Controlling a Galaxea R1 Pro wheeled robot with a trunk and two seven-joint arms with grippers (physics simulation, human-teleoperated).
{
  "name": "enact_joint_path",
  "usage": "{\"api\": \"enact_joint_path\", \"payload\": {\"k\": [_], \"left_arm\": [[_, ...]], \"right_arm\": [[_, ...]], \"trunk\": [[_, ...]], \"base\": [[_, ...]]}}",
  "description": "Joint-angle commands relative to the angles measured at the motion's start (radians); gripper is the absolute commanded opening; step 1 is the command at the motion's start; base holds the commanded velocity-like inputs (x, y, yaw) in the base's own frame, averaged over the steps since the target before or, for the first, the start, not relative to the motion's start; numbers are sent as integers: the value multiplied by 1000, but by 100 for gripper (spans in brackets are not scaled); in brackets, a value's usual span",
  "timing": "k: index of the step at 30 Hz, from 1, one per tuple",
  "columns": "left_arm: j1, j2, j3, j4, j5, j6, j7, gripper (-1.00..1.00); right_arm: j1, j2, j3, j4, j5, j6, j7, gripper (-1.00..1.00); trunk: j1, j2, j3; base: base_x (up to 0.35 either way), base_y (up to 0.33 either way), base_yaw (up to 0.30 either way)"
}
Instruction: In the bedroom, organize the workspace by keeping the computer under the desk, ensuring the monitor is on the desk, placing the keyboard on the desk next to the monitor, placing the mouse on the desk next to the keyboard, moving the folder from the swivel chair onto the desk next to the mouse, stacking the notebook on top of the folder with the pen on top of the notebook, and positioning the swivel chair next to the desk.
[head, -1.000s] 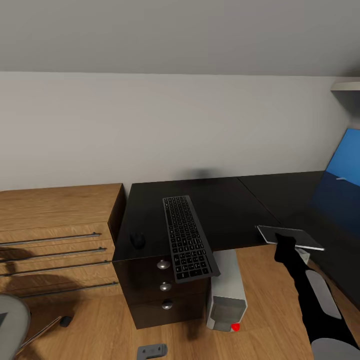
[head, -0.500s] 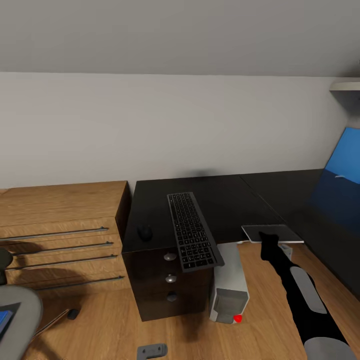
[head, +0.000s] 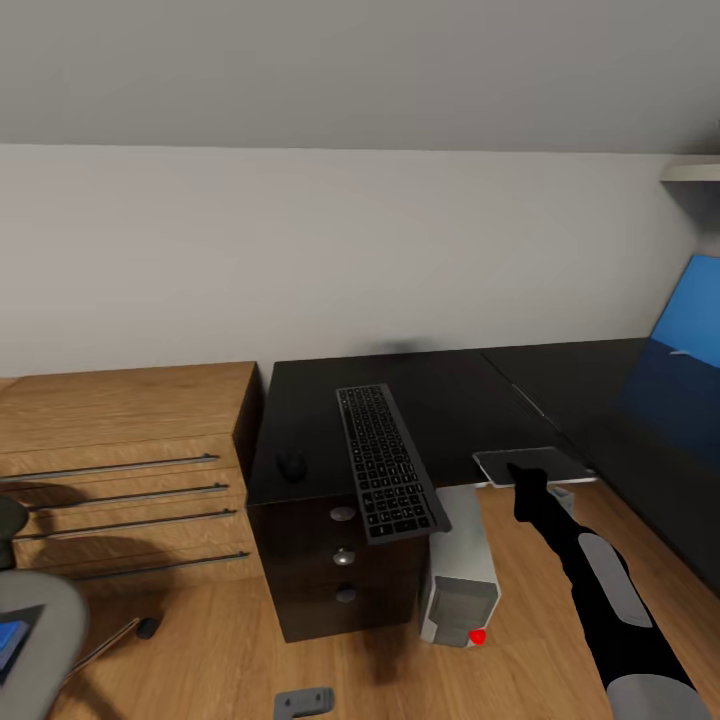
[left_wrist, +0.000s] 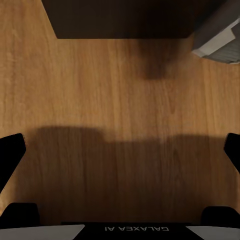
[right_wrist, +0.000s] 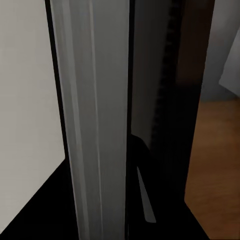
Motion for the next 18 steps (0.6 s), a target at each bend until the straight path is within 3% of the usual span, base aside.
{"api": "enact_joint_path", "payload": {"k": [1, 5, 18], "left_arm": [[0, 0, -2, -2, 9, 2, 8, 100], [0, -1, -3, -2, 9, 1, 8, 100], [0, -1, -4, -2, 9, 3, 8, 100]], "right_arm": [[0, 0, -1, -2, -10, 8, -7, -100], [0, 0, 10, -2, -11, 27, -9, -100], [0, 0, 28, -2, -13, 41, -12, -100]], "trunk": [[0, 0, -1], [0, 0, -1], [0, 0, -1]], "base": [[0, 165, 0], [0, 217, 0], [0, 19, 0]]}}
